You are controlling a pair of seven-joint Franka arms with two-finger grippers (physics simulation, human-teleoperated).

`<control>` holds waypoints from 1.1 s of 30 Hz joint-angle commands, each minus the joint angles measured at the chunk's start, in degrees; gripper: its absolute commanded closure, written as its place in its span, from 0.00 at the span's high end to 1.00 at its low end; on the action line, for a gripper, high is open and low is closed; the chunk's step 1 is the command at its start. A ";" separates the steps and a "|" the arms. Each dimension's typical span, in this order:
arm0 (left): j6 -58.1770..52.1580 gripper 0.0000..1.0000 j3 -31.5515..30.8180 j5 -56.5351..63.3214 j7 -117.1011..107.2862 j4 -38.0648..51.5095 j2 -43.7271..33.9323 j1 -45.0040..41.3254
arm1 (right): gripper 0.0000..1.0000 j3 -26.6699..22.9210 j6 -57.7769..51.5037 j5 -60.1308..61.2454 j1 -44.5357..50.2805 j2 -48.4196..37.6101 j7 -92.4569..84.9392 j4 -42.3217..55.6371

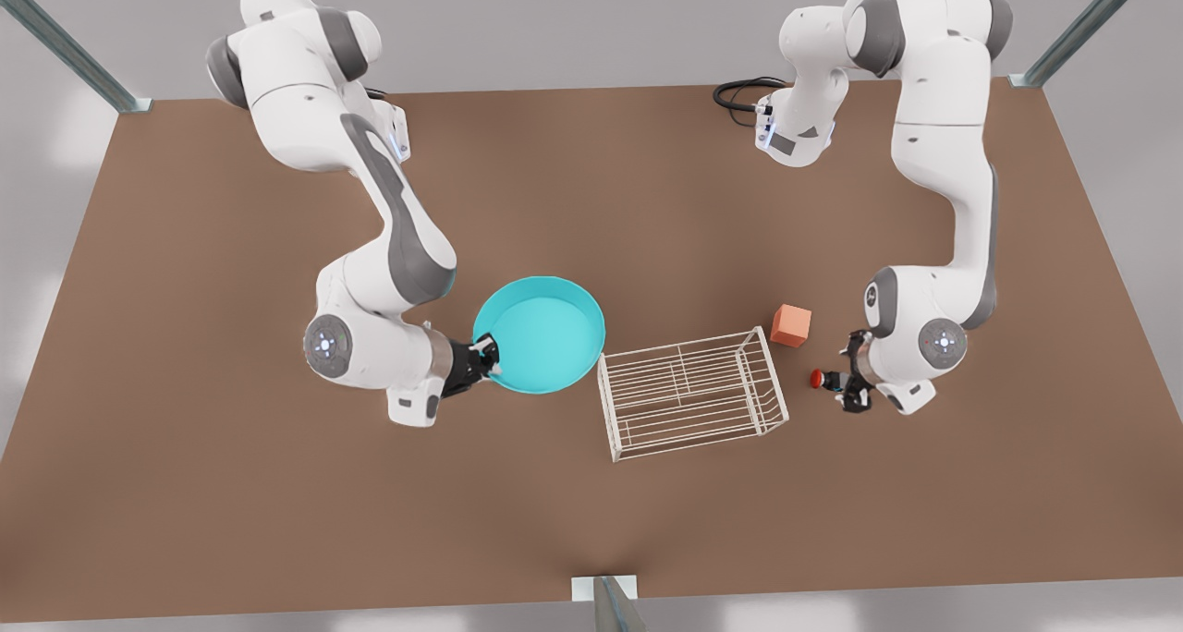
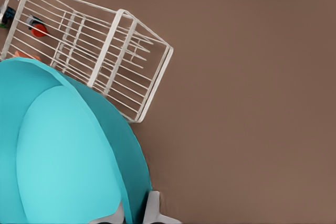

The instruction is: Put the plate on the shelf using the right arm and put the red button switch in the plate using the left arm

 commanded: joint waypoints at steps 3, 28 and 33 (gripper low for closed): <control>6.58 1.00 0.01 0.94 -8.45 -2.49 1.20 -0.40 | 0.25 0.04 5.97 6.46 3.07 2.70 38.21 3.49; 14.05 1.00 0.01 2.25 -5.90 -3.11 6.21 0.13 | 0.26 -0.14 31.63 9.89 16.51 15.36 50.34 8.94; 14.14 0.88 0.10 2.34 -5.90 -3.11 6.56 0.13 | 0.59 -0.31 31.37 8.92 16.69 15.10 50.34 7.27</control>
